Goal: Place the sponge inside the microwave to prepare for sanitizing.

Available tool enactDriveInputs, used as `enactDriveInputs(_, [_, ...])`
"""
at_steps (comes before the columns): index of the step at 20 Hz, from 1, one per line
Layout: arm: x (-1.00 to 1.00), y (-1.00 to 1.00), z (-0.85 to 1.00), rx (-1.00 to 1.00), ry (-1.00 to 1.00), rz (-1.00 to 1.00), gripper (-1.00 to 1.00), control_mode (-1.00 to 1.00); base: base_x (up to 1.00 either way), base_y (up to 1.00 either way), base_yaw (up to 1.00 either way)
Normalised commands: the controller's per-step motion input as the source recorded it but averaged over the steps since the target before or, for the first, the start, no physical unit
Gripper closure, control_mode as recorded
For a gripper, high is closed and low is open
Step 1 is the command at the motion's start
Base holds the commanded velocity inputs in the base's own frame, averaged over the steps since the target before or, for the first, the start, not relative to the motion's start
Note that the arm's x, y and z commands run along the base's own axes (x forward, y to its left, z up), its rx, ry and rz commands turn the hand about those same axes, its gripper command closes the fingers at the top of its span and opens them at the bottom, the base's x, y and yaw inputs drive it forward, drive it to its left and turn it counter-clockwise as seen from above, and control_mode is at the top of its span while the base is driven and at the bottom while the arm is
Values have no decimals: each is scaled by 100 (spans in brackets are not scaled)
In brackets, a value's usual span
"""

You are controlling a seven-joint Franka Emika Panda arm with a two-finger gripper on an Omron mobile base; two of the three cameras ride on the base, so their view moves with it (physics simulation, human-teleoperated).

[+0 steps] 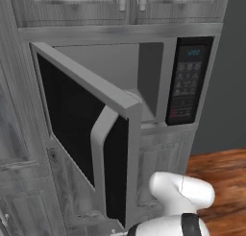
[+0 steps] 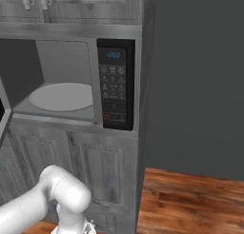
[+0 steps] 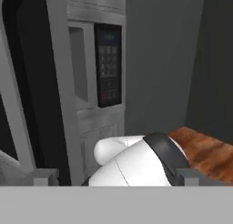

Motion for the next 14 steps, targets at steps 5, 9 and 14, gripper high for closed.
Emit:
enactDriveInputs(5, [-59, -62, 65, 23, 9, 31, -100, -100, 0, 0, 0])
enactDriveInputs(9, [-14, -75, 50, 31, 24, 26, -100, -100, 0, 0, 0])
enactDriveInputs(14, [0, -72, 19, 53, 32, 22, -100, -100, 0, 0, 0])
